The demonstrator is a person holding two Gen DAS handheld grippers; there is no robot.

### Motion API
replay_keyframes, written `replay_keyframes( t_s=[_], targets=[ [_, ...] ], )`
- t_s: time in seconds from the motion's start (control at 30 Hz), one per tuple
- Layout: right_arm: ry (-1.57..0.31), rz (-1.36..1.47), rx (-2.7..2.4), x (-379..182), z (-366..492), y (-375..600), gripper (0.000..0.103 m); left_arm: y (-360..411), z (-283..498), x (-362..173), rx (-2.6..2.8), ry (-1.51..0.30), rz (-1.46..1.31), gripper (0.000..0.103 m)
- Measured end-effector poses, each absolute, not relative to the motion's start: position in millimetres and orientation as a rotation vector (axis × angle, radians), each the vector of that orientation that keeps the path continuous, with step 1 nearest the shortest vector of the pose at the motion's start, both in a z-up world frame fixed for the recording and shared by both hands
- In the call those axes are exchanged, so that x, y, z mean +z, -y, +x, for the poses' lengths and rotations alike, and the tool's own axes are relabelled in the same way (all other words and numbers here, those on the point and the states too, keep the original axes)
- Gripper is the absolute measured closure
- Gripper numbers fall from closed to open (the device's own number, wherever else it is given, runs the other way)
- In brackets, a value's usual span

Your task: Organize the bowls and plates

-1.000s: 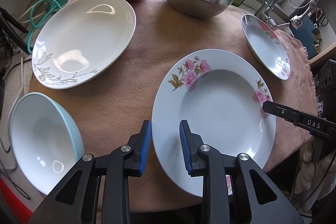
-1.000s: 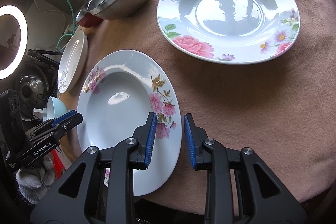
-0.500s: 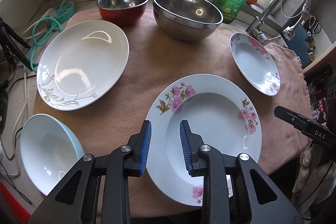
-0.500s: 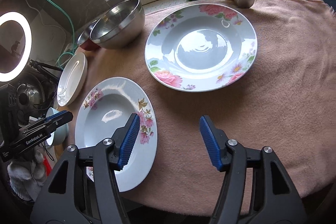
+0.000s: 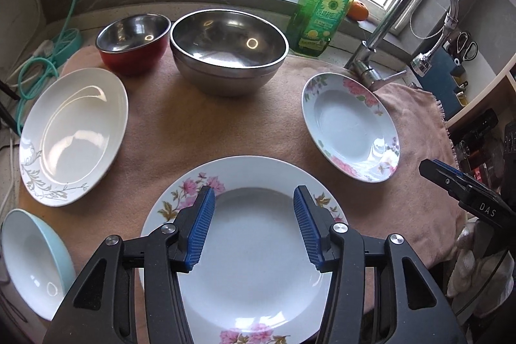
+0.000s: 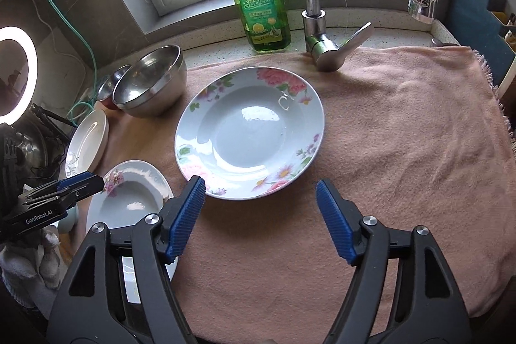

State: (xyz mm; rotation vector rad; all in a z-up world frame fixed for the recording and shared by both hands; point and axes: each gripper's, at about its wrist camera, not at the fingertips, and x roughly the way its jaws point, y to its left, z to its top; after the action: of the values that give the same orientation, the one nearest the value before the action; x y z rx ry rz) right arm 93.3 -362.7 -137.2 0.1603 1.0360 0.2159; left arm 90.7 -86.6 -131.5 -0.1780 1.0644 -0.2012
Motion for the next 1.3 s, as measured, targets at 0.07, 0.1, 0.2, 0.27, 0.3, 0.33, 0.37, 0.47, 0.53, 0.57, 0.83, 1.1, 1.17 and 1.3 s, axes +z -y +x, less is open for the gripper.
replay_keyframes(
  t_s=[0.07,0.1,0.2,0.27,0.3,0.33,0.37,0.47,0.53,0.57,0.83,1.1,1.17,1.3],
  targets=[
    [-1.056,0.166,0.206,-140.1,101.6,372.2,0.029,96.0,95.2,-130.6,-0.194,-1.048,-0.177,0.053],
    [-1.061,0.167,0.196,-141.5,105.9,377.0,0.029,100.1,98.0,-131.0,-0.196,-1.047,-0.179,0.053],
    [-1.072,0.169,0.198,-144.8,118.3,389.3,0.029,111.2,108.0,-134.7,-0.193,-1.054,-0.192,0.053],
    [-1.082,0.185,0.208,-146.6,126.1,398.1,0.029,116.7,114.7,-137.4,-0.194,-1.056,-0.209,0.053],
    [-1.087,0.190,0.207,-147.5,129.6,402.4,0.029,119.2,118.0,-138.7,-0.194,-1.060,-0.218,0.053],
    [-1.091,0.190,0.211,-149.0,133.7,405.7,0.029,121.7,121.2,-140.5,-0.197,-1.063,-0.230,0.053],
    [-1.093,0.185,0.213,-150.3,137.1,408.3,0.029,124.4,124.5,-142.7,-0.200,-1.070,-0.241,0.053],
    [-1.089,0.183,0.234,-153.9,148.4,415.8,0.029,131.0,133.7,-149.7,-0.211,-1.088,-0.278,0.053],
    [-1.095,0.189,0.248,-157.3,154.8,418.7,0.033,135.8,138.3,-152.7,-0.214,-1.092,-0.293,0.053],
    [-1.098,0.195,0.257,-159.5,157.8,420.3,0.036,138.5,140.0,-153.9,-0.218,-1.093,-0.297,0.053],
    [-1.152,0.253,0.312,-181.1,176.7,426.6,0.056,150.9,153.3,-163.4,-0.237,-1.119,-0.347,0.063],
    [-1.181,0.335,0.343,-195.4,195.8,432.8,0.062,143.5,168.6,-170.9,-0.210,-1.137,-0.395,0.073],
    [-1.186,0.335,0.351,-197.5,199.6,430.8,0.062,143.0,171.4,-172.3,-0.209,-1.142,-0.399,0.076],
    [-1.197,0.334,0.361,-202.0,204.9,428.8,0.071,144.3,173.5,-174.5,-0.216,-1.151,-0.395,0.083]
  ],
)
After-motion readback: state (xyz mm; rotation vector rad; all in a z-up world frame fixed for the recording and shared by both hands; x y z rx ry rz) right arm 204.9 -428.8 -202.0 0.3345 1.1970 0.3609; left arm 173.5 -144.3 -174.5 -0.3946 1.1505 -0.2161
